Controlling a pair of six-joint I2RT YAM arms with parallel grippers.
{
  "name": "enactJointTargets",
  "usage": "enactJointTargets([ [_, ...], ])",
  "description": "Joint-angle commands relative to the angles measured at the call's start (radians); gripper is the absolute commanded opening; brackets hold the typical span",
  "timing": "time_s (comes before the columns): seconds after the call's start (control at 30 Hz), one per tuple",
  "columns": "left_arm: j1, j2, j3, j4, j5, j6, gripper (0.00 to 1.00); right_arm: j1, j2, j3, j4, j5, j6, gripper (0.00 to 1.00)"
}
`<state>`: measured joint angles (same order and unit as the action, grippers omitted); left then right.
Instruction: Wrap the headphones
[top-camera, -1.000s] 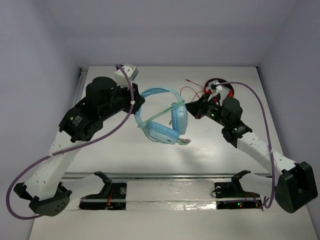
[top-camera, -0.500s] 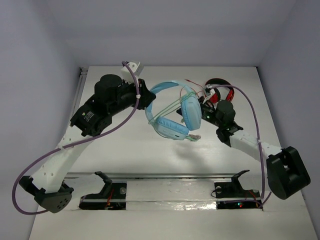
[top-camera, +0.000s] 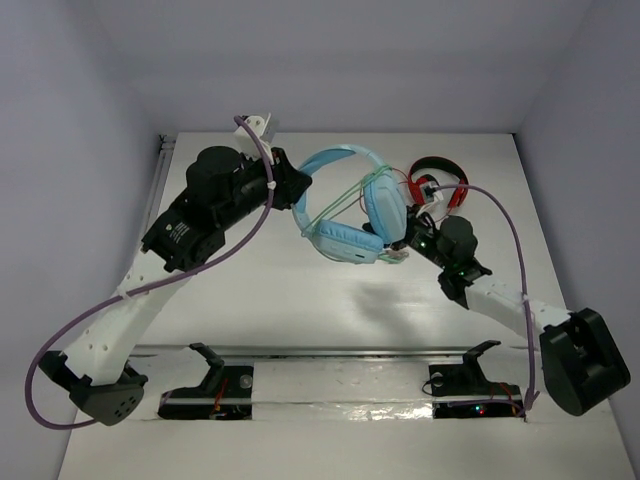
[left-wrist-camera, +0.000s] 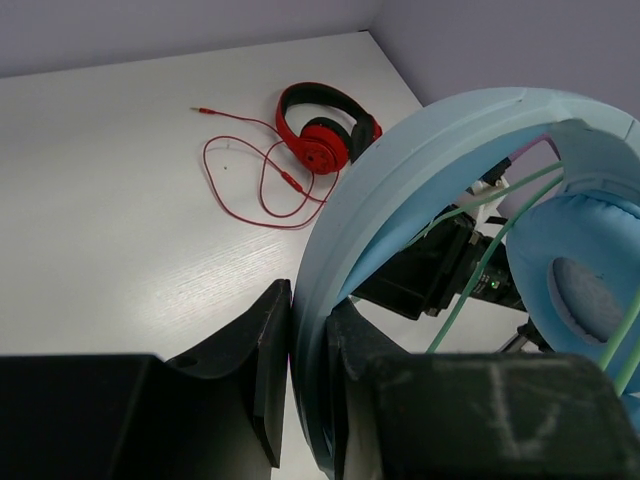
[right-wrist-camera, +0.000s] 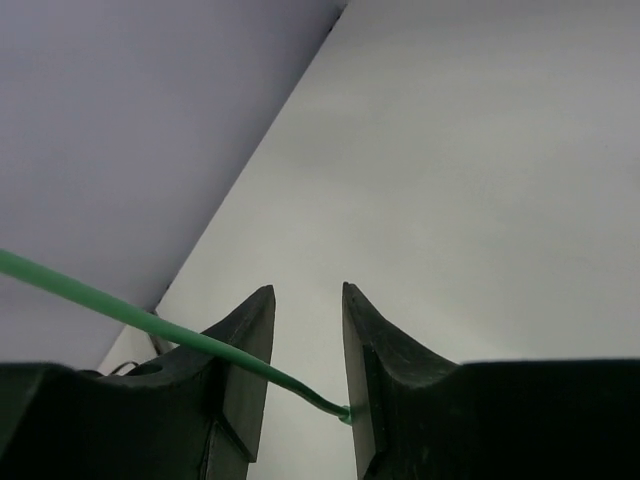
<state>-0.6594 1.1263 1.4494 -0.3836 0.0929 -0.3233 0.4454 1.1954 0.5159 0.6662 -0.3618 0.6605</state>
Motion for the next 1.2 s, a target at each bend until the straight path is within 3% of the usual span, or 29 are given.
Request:
enactJointTargets([
  [0.0,-0.002,-0.008,0.014,0.170,0.016,-0.082,0.00,-0.004,-0.066,-0.011,-0.004,0.109,0.034,0.39],
  [0.1,-0.002,-0.010,-0.010,0.195,-0.010,-0.100,0.00,-0.004,-0.092,-0.016,-0.017,0.132,0.059,0.08],
  [0.23,0.011,-0.014,-0.108,0.335,-0.070,-0.206,0.00,0.036,-0.047,-0.007,0.009,0.132,0.122,0.01],
  [0.43,0.011,-0.046,-0.367,0.717,-0.350,-0.518,0.00,0.179,0.062,0.033,0.075,0.181,0.211,0.00],
  [0.6,0.011,-0.004,-0.458,0.900,-0.502,-0.629,0.00,0.223,0.072,0.024,0.174,0.175,0.401,0.00],
  [0.87,0.011,0.039,-0.553,1.072,-0.749,-0.585,0.00,0.285,0.206,-0.036,0.623,0.077,0.790,0.00],
  [1.17,-0.017,0.046,-0.734,1.184,-0.806,-0.524,0.00,0.424,0.443,0.027,0.941,0.107,1.013,0.00],
])
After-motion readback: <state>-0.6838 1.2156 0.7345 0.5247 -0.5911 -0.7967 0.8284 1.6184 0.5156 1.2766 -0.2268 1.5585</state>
